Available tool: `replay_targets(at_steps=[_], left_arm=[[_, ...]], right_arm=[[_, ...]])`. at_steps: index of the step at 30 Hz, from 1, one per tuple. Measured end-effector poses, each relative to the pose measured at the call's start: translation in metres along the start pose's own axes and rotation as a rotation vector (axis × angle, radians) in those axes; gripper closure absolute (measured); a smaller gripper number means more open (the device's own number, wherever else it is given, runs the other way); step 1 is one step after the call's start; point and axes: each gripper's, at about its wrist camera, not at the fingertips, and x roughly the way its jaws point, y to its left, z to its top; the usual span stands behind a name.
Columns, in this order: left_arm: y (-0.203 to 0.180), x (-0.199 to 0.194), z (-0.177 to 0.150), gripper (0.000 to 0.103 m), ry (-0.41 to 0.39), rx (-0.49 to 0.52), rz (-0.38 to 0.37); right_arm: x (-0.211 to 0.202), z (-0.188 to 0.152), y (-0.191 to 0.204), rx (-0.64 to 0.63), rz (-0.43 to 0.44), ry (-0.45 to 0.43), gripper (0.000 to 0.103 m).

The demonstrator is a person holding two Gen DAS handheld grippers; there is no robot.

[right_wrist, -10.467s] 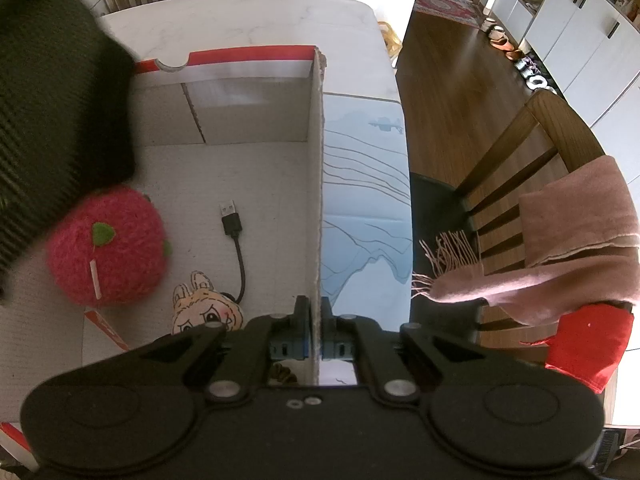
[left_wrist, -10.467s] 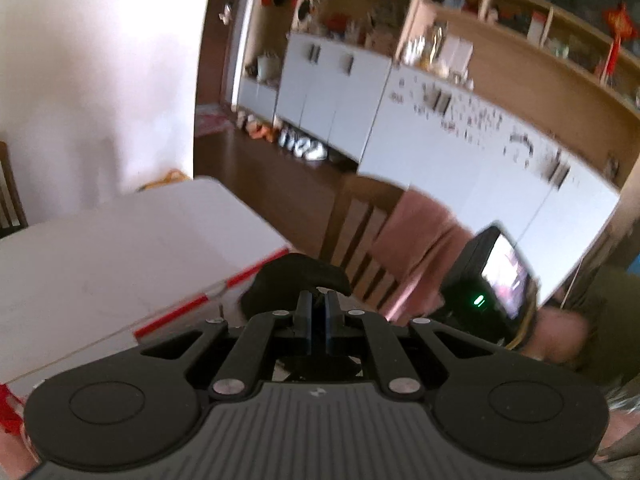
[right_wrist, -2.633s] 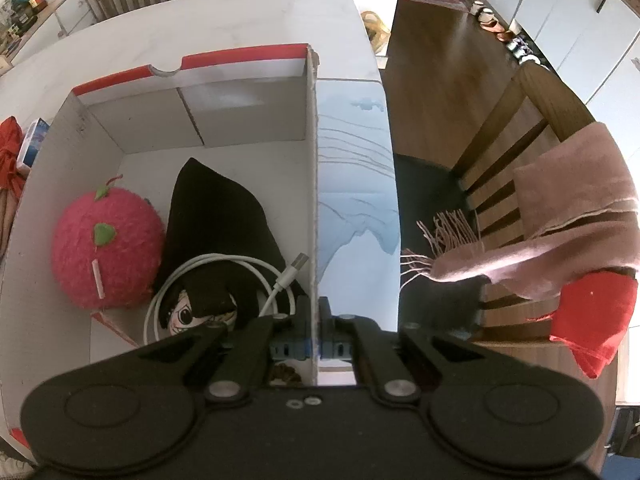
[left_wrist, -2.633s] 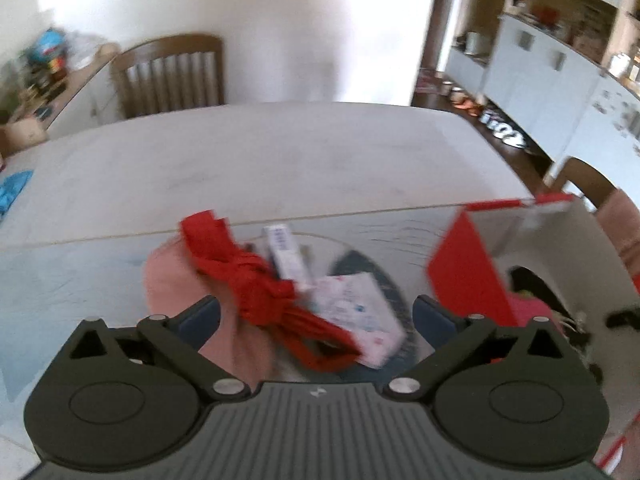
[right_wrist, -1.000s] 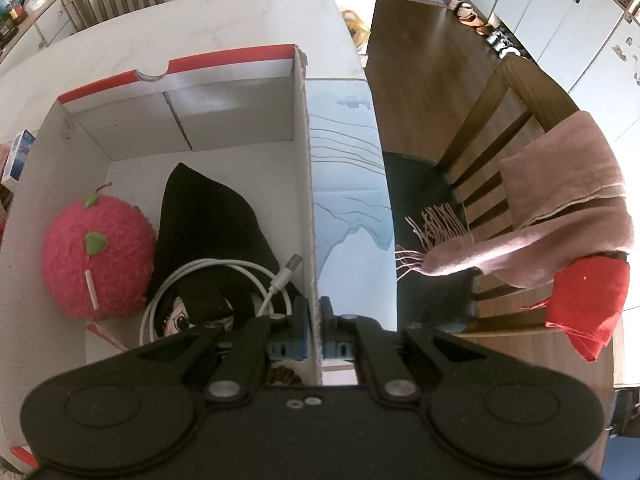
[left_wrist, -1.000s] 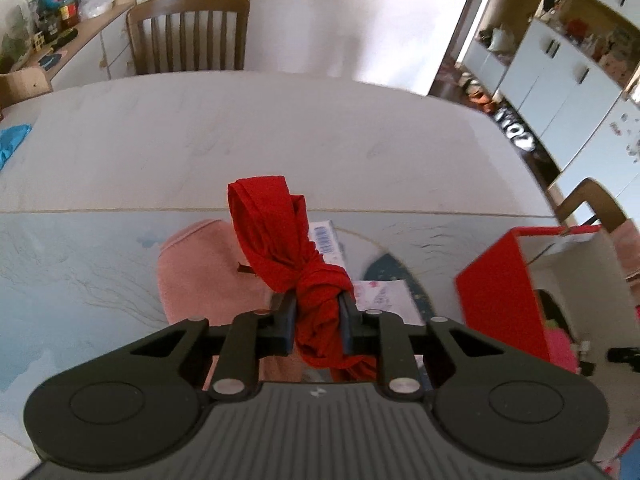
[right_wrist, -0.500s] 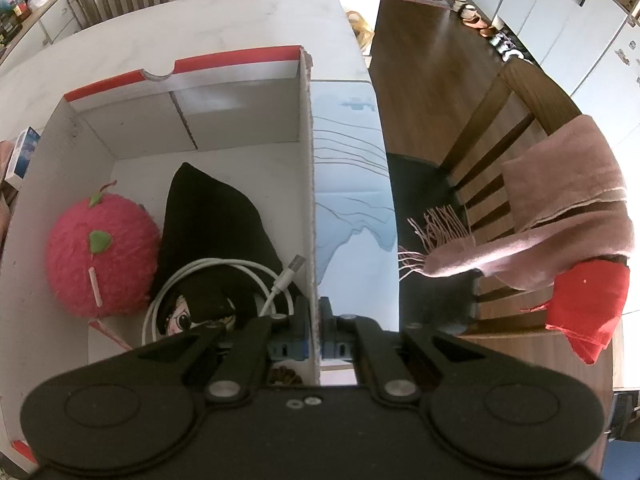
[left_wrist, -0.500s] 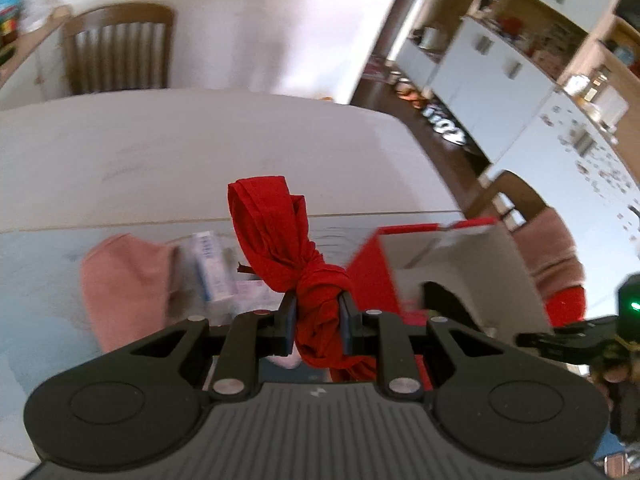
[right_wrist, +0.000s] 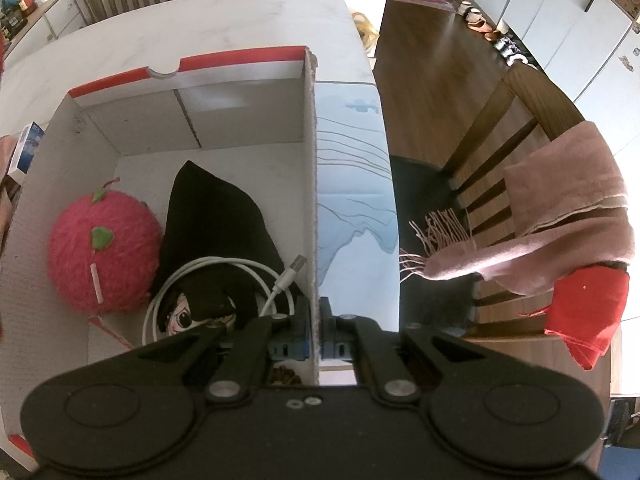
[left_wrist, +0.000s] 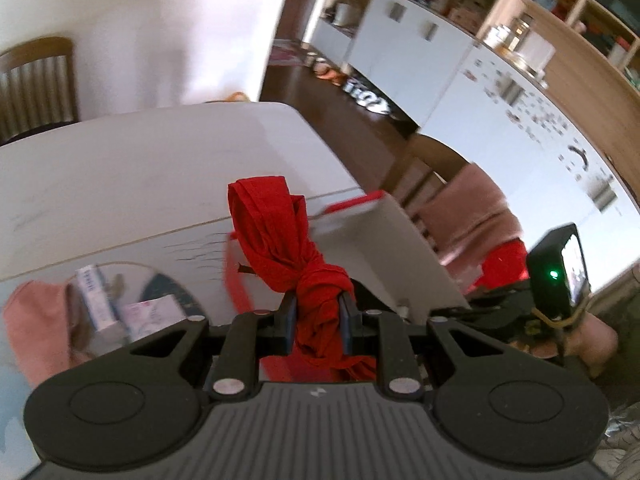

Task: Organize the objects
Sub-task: 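Carry the red cloth into the box and open the left gripper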

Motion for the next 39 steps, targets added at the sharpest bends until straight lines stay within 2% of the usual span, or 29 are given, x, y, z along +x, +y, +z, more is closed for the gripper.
replay_targets(at_steps=[7,14,23,32,35,37,39], left_arm=[[-0.045,0.037,0.0,0.083,0.057,0.093,-0.066],[-0.075,0.084,-0.008,0.083,0.126,0.163,-0.08],[-0.079,0.135,-0.017,0.083,0.218,0.194,-0.03],[-0.077,0.16,-0.02,0.083,0.262,0.203,0.006],[-0.076,0.16,-0.02,0.083,0.264,0.199,-0.005],[-0.076,0.158,-0.02,0.081,0.26,0.206,-0.003],[-0.075,0.155,-0.021,0.069,0.256,0.206,-0.006]], right_arm=[[-0.001,0.001,0.001,-0.012,0.005,-0.004,0.102],[-0.002,0.0,0.002,-0.021,0.008,-0.01,0.102],[-0.003,0.001,0.004,-0.031,0.006,-0.015,0.102],[-0.002,0.0,0.004,-0.031,0.012,-0.007,0.102],[-0.001,0.001,0.003,-0.028,0.013,-0.006,0.102],[-0.001,0.001,0.003,-0.028,0.014,-0.006,0.102],[-0.001,0.001,0.003,-0.027,0.015,-0.005,0.102]])
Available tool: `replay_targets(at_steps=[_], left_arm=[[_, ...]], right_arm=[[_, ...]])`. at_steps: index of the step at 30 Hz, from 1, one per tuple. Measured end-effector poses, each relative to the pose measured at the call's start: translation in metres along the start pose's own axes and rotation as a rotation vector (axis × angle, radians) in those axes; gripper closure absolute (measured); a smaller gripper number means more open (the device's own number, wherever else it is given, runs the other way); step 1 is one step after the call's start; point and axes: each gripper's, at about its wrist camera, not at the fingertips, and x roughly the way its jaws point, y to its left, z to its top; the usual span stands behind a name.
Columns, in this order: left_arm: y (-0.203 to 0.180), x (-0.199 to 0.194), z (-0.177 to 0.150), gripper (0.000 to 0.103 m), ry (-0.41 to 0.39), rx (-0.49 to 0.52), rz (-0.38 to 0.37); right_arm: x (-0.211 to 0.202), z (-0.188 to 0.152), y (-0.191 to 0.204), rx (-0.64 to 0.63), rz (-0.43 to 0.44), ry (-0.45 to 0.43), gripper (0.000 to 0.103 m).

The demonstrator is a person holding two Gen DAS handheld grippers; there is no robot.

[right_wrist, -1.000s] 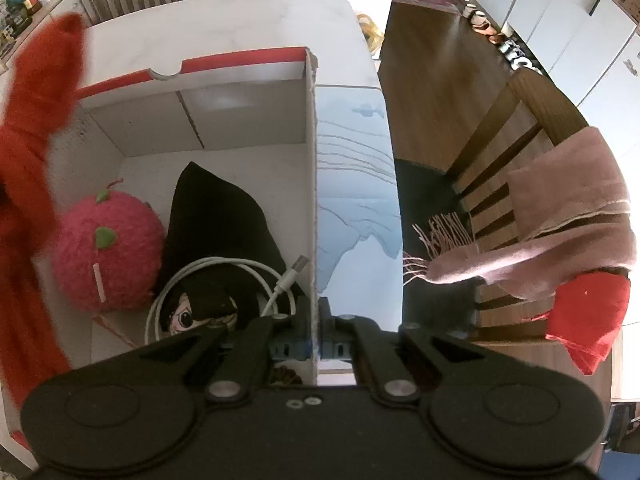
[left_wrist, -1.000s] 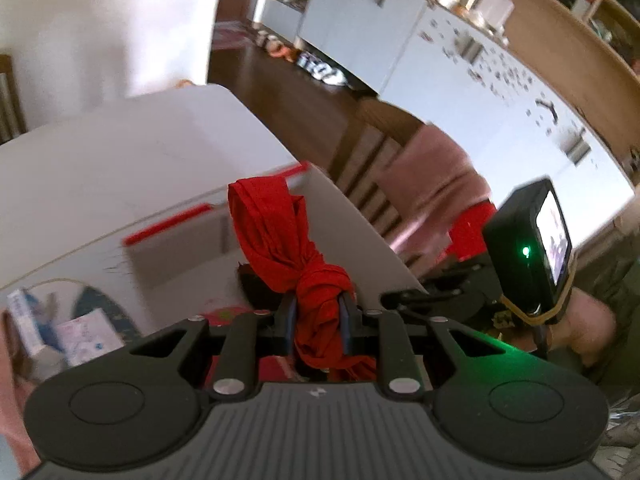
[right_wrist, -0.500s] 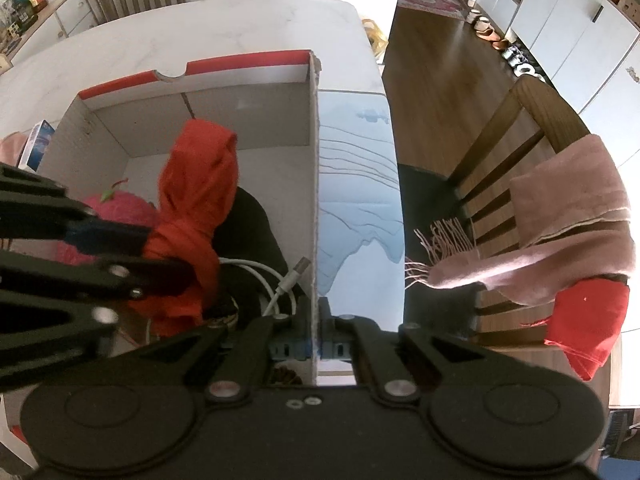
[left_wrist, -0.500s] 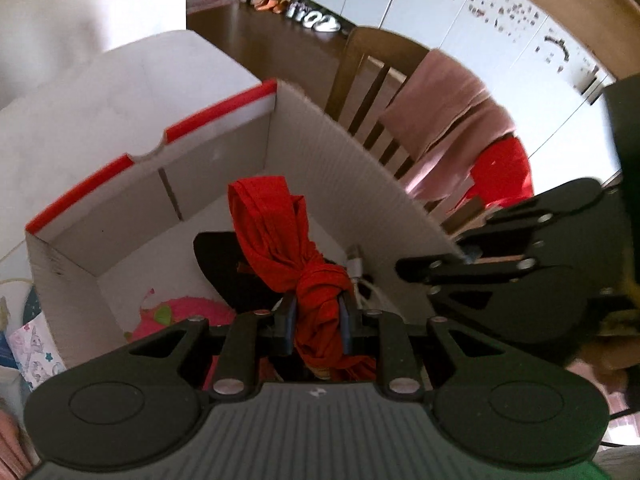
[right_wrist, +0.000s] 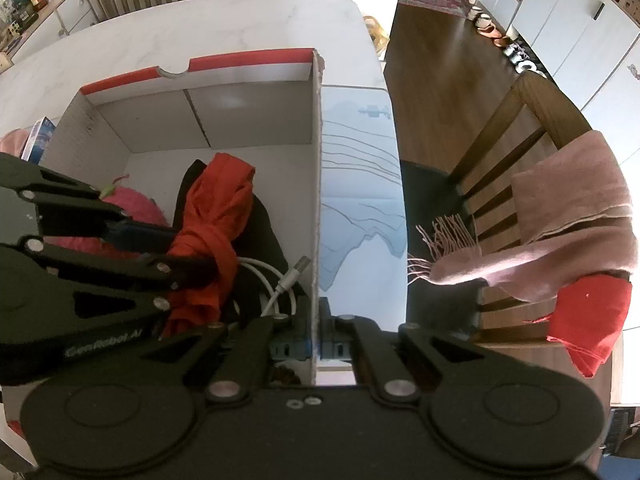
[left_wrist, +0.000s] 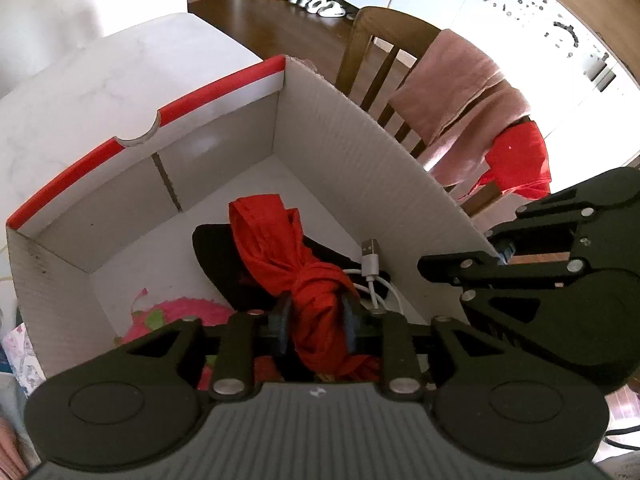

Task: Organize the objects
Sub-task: 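Carry the red cloth into the box and open the left gripper, then move the left gripper back to the pile above the pink towel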

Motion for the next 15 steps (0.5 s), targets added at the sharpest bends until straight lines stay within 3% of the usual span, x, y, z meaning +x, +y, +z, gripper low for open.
replay_targets(at_steps=[1,2,3,15], left_arm=[[0.0,-0.001,-0.001,0.062,-0.001,-0.003,-0.007],[0.001,-0.002,-0.002,0.046,-0.004,-0.006,-0.014],[0.001,-0.005,-0.004,0.041,-0.014,-0.003,-0.004],[0.013,-0.065,-0.025,0.04,-0.135,-0.042,-0.017]], right_arm=[[0.0,0.0,0.0,0.0,0.0,0.0,0.102],[0.0,0.0,0.0,0.0,-0.002,0.0,0.102],[0.001,0.0,-0.001,0.003,0.0,0.001,0.102],[0.003,-0.001,-0.003,0.007,0.007,0.003,0.102]])
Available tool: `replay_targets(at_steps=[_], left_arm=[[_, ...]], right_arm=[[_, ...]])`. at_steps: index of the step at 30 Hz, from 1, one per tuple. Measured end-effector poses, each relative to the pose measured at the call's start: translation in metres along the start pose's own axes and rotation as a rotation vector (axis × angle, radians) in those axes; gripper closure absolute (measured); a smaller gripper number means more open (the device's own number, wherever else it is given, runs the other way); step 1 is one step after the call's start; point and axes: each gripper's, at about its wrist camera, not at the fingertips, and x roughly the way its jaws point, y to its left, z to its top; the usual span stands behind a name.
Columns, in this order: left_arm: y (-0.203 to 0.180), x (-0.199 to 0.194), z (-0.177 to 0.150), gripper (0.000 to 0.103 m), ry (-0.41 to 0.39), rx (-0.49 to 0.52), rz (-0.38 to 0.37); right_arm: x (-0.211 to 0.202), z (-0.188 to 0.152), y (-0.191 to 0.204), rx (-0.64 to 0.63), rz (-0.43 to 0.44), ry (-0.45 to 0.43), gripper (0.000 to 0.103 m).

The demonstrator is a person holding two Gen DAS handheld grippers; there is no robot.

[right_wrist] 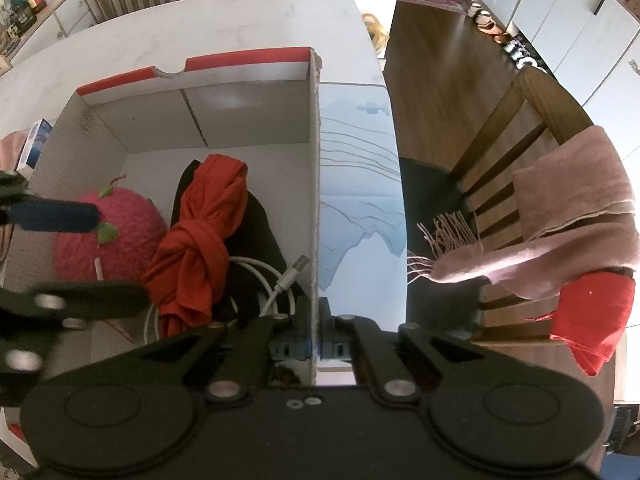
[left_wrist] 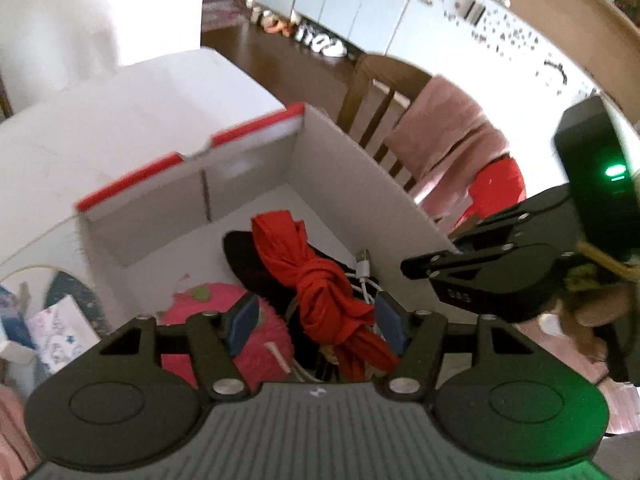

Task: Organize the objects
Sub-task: 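Move the left gripper back to the pile above the pink towel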

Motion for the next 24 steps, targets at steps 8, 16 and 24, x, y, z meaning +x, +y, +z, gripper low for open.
replay_targets(at_steps=[8,16,24], left_arm=[[0.045,-0.061,-0.022,0.036,-0.105,-0.11,0.074],[0.115,-0.097,-0.049,0.021,-0.131,-0.23,0.225],[0.18,-0.087,-0.073,0.0,-0.082,-0.31,0.384]], right_arm=[[0.0,-0.002,0.0,0.001,0.0,0.001,0.102],[0.001,0.0,0.001,0.005,-0.005,0.008,0.102],[0.002,-0.001,0.001,0.009,-0.012,0.01,0.102]])
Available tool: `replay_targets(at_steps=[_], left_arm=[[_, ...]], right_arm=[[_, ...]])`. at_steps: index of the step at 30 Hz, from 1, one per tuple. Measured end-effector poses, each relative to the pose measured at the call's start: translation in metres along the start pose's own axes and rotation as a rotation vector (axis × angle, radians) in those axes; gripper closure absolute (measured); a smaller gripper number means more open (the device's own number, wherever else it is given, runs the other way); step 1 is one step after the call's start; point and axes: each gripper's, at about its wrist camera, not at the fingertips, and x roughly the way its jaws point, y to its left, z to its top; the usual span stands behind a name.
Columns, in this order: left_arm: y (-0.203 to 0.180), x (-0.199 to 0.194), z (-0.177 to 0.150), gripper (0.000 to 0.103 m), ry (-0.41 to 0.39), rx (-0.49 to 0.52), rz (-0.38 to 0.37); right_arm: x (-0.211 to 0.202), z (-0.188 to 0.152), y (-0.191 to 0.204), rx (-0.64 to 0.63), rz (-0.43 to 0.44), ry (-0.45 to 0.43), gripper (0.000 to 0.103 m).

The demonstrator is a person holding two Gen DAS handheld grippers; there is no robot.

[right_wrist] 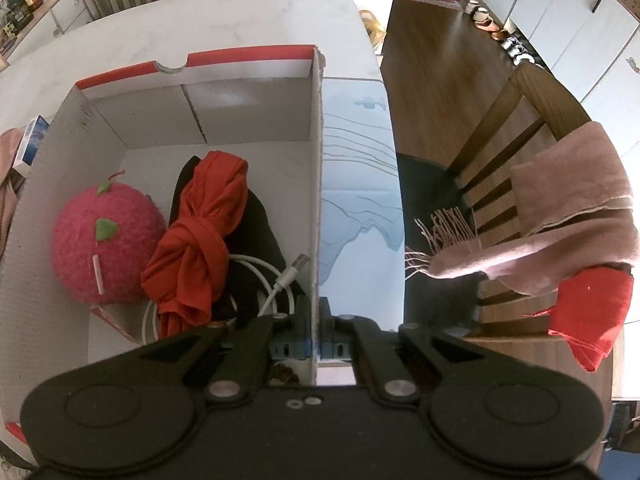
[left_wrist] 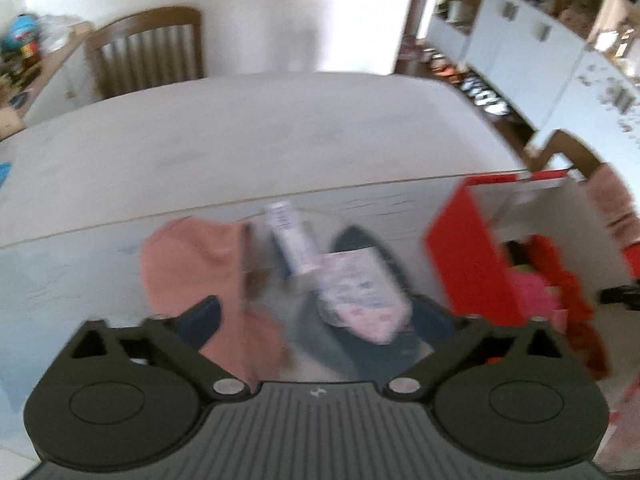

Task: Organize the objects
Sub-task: 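Move the left gripper back to the pile above the pink towel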

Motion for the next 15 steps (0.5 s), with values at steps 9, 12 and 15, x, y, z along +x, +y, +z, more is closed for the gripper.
replay_targets(at_steps=[9,12,15], left_arm=[[0.051,0.052,-0.014,0.0,0.114,-0.129,0.09],[0.062,0.061,-0.016,0.0,0.117,-0.162,0.101],[0.071,0.069,-0.016,0.0,0.129,-0.183,0.107]], right_arm=[[0.001,0.0,0.002,0.001,-0.014,0.003,0.101],[0.001,0.0,0.003,-0.001,-0.018,0.003,0.101],[0.001,0.0,0.003,-0.001,-0.021,0.002,0.101]])
